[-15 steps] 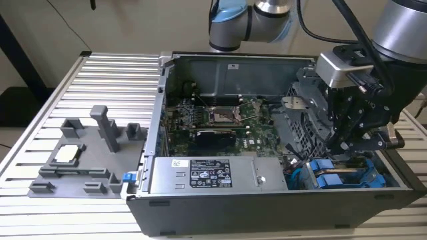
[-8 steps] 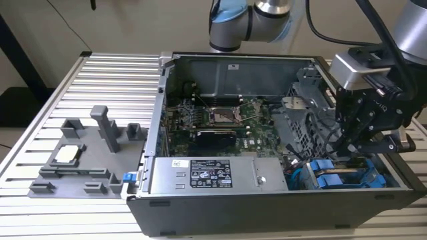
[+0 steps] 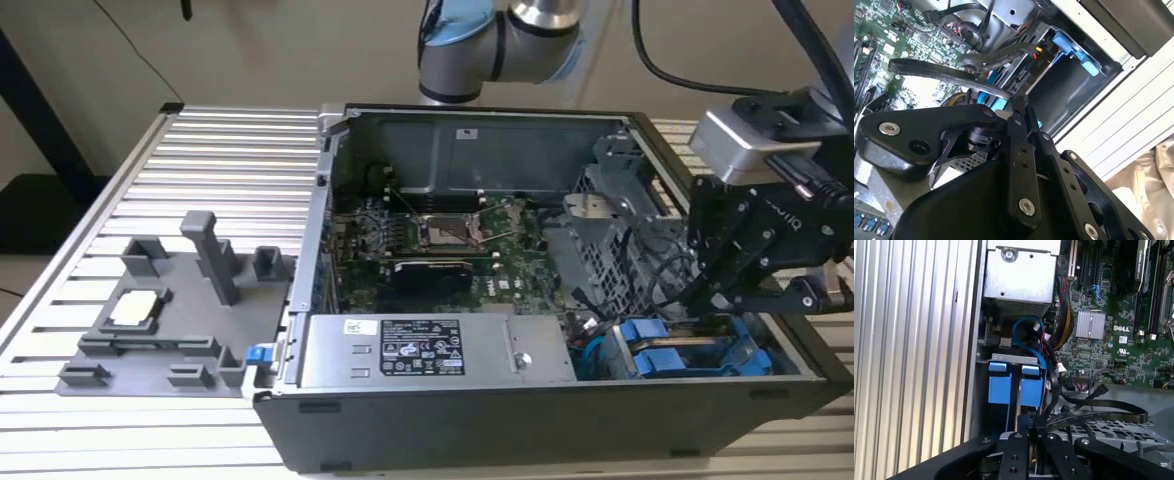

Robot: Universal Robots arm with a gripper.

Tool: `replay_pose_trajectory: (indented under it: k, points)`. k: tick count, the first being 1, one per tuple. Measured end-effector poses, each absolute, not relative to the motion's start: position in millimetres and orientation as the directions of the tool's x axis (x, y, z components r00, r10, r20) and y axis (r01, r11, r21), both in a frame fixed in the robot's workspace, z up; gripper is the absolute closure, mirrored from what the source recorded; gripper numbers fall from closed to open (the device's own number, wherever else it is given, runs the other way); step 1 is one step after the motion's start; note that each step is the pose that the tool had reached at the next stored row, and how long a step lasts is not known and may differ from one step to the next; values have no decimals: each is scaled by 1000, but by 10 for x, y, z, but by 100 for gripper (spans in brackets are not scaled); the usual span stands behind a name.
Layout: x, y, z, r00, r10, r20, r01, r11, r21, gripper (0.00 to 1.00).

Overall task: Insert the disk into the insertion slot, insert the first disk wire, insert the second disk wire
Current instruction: 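Insert the first disk wire, then insert the second disk wire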

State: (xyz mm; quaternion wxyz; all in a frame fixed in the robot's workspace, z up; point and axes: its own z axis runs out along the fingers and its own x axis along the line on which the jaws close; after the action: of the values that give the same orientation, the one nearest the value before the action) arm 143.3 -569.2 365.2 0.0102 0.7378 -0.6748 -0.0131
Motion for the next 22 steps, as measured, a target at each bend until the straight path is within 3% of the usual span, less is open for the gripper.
replay_pose_trajectory:
  k: [5, 9, 18, 22]
  points:
    - [1447, -5699, 3652, 89, -996, -11, -995, -89, 36, 84]
    - [1448, -5708, 3651, 85, -995, -57, -996, -86, 31, 84]
    - [1448, -5804, 3644, 46, -997, -63, -998, -48, 30, 84]
    - [1448, -5804, 3642, 14, -995, -95, -999, -17, 29, 84]
